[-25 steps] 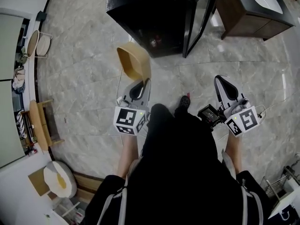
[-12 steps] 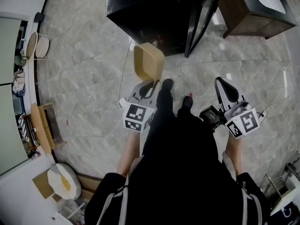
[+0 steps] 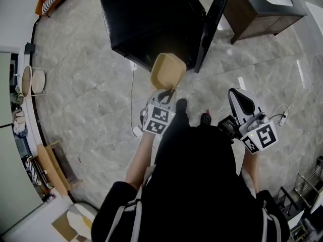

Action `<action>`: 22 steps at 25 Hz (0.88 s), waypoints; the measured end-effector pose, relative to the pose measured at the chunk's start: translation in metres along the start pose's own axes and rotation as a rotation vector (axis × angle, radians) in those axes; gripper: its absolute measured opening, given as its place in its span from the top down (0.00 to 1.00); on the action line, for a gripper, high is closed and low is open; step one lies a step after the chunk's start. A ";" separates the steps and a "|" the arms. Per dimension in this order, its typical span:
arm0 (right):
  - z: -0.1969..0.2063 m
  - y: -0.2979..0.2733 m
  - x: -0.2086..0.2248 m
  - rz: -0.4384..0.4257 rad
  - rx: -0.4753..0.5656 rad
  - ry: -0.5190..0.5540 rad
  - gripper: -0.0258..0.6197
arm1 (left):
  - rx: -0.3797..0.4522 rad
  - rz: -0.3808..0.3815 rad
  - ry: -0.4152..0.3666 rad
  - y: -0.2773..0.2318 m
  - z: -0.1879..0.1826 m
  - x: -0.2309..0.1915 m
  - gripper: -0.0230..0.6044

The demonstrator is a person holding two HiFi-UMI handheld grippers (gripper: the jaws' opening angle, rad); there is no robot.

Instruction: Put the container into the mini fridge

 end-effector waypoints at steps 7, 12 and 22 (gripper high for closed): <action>0.003 -0.038 -0.004 0.096 0.007 -0.003 0.93 | -0.101 0.066 -0.109 -0.074 0.013 -0.044 0.90; 0.009 -0.054 -0.010 0.192 -0.005 0.001 0.93 | -0.165 0.093 -0.148 -0.117 0.023 -0.065 0.90; 0.033 -0.059 -0.017 0.314 -0.071 -0.061 0.93 | -0.276 0.055 -0.211 -0.196 0.038 -0.098 0.90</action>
Point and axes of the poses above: the fingertips, and each gripper's own axes: y backward along the fingers, x to its right, z out of its underside, the point moved 6 cm from there along y, backward along the fingers, and after that the axes turned 8 degrees about -z, right-handed, at the moved point
